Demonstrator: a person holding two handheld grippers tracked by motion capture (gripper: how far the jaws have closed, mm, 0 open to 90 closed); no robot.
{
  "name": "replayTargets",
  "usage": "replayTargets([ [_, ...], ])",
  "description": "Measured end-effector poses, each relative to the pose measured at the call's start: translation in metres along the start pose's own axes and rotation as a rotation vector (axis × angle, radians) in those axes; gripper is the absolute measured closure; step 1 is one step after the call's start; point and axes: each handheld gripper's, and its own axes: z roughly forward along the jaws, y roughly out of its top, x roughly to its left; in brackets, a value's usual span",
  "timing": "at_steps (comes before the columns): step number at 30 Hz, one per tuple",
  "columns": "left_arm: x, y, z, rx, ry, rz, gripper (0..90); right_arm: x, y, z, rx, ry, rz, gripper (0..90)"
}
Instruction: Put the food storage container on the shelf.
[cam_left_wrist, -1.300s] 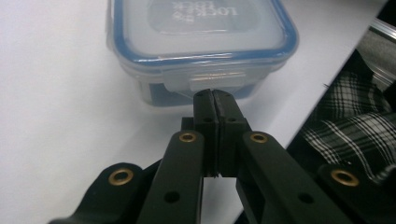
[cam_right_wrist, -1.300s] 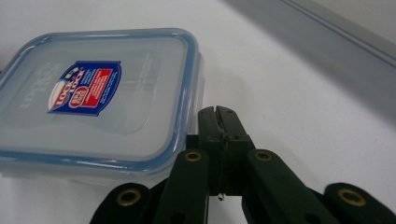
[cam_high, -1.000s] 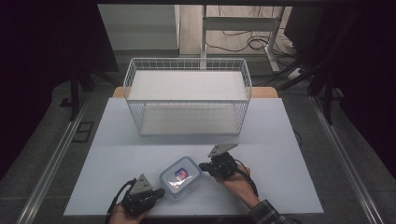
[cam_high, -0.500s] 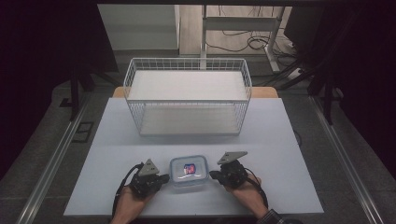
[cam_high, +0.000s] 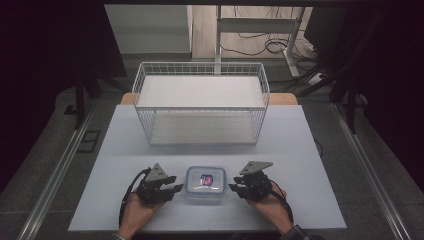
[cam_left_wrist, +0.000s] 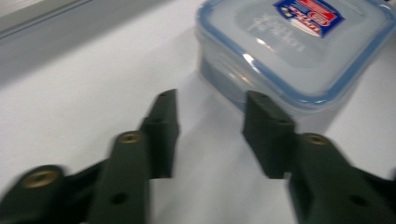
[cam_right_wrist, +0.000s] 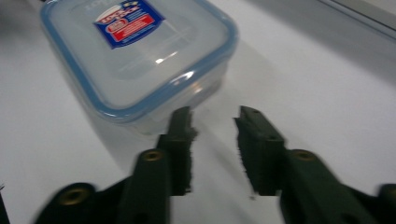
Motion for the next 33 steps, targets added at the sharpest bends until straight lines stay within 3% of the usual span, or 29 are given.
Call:
replayTargets([
  [2,0.004,-0.002,-0.001,-0.003,0.016,0.019,39.3,-0.004,0.000,-0.004,-0.008,-0.025,0.008,52.0],
  [9,0.007,0.000,-0.006,-0.045,-0.009,-0.001,24.2,-0.007,0.004,-0.008,-0.049,0.015,0.049,38.5],
  [12,0.008,0.005,-0.009,-0.064,-0.033,-0.017,18.7,-0.005,0.007,-0.008,-0.067,0.041,0.056,33.0],
  [13,0.007,0.010,-0.009,-0.075,-0.066,-0.025,17.5,-0.004,0.009,-0.007,-0.084,0.083,0.079,29.6],
  [14,0.007,0.010,-0.009,-0.075,-0.066,-0.025,15.8,-0.004,0.009,-0.007,-0.084,0.083,0.079,29.6],
  [15,0.005,0.016,-0.008,-0.077,-0.098,-0.019,14.6,-0.002,0.012,-0.004,-0.085,0.112,0.096,26.3],
  [22,0.001,0.040,0.012,-0.012,-0.135,0.028,11.2,0.003,0.020,0.009,-0.073,0.141,0.107,20.1],
  [26,0.003,0.041,0.028,0.034,-0.186,0.000,9.8,0.002,0.021,0.018,-0.050,0.162,0.115,16.4],
  [27,0.006,0.037,0.031,0.036,-0.225,-0.033,8.0,0.000,0.021,0.023,-0.039,0.193,0.129,16.0],
  [28,0.006,0.037,0.031,0.036,-0.225,-0.033,8.1,0.000,0.021,0.023,-0.039,0.193,0.129,16.0],
  [29,0.007,0.035,0.033,0.041,-0.263,-0.056,8.2,-0.003,0.020,0.028,-0.032,0.225,0.154,15.7],
  [32,0.006,0.032,0.034,0.035,-0.322,-0.080,15.5,-0.004,0.020,0.031,-0.026,0.268,0.179,18.7],
  [33,0.004,0.031,0.033,0.033,-0.320,-0.072,15.8,-0.004,0.019,0.031,-0.021,0.277,0.181,18.1],
])
